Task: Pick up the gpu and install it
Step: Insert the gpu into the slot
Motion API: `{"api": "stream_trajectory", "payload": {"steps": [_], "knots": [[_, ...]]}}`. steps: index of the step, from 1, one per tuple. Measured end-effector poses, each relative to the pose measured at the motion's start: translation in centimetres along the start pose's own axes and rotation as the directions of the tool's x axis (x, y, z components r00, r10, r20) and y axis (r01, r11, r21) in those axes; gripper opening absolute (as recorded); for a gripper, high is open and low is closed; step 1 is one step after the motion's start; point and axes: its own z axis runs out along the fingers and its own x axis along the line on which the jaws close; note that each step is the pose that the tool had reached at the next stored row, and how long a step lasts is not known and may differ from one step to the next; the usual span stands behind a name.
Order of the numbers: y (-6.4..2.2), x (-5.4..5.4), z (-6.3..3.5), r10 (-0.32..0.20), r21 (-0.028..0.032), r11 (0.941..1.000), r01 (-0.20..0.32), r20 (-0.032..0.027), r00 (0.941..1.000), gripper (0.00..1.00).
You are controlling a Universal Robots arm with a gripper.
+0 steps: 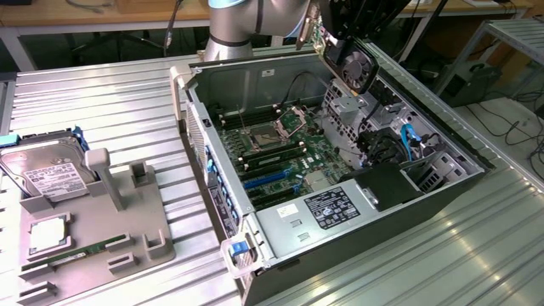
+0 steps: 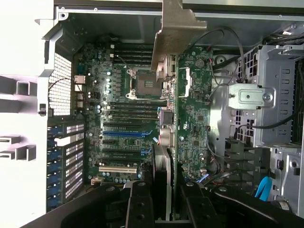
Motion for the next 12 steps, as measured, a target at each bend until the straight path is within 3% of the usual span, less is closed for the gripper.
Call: {"api": "stream_trajectory", "payload": {"steps": [7, 12], "knots": [[-0.03, 0.07, 0.0, -0.022, 0.0001, 0.9998, 0.022, -0.0012, 0.9998, 0.27], [-0.03, 0.07, 0.0, -0.094, 0.0005, 0.9956, 0.094, -0.0048, 0.9956, 0.27]]}}
